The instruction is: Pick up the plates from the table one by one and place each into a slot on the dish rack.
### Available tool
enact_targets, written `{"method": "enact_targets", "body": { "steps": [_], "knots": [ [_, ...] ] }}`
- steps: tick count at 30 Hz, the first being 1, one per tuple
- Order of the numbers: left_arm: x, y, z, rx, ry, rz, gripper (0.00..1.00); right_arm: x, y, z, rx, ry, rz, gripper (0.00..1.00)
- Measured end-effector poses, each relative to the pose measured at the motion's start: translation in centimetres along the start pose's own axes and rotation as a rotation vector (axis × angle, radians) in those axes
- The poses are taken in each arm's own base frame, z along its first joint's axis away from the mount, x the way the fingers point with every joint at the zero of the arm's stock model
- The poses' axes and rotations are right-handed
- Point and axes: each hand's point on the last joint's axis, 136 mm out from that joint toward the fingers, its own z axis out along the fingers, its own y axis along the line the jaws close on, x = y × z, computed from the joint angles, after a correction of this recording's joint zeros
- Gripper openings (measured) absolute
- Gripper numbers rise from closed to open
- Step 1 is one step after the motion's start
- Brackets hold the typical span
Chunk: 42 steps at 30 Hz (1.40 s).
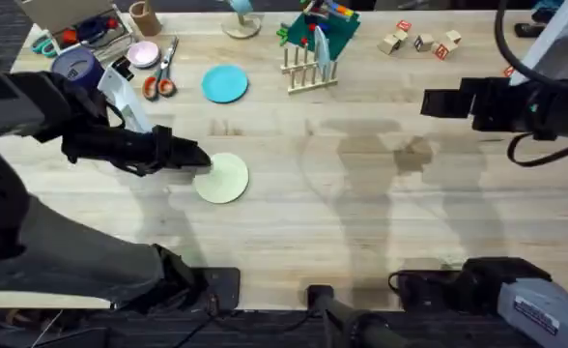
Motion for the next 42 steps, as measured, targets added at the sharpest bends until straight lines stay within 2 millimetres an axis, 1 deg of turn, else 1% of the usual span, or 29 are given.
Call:
{"method": "enact_targets", "body": {
  "steps": [4, 8, 11, 15, 26, 42],
  "knots": [
    [-0.1, 0.4, 0.2, -0.005, 0.045, -0.019, 0.038, 0.0, 0.0, 0.0, 0.0, -0.002, 0.0, 0.996],
    [-0.5, 0.2, 0.6, 0.002, 0.109, -0.023, 0.038, 0.0, 0.0, 0.0, 0.0, -0.002, 0.0, 0.996],
    [-1.1, 0.2, 0.9, -0.007, 0.156, 0.001, 0.038, 0.0, 0.0, 0.0, 0.0, -0.002, 0.0, 0.996],
    [-1.4, 0.3, 1.1, -0.028, 0.2, 0.047, 0.038, 0.0, 0.0, 0.0, 0.0, -0.002, 0.0, 0.996],
    [-1.5, 0.8, 0.9, -0.061, 0.215, 0.095, 0.039, 0.0, 0.0, 0.0, 0.0, -0.002, 0.0, 0.996],
    [-1.6, 1.1, 0.9, -0.078, 0.215, 0.105, 0.038, -0.1, 0.0, 0.0, 0.0, -0.004, 0.0, 0.995]
  ]
}}
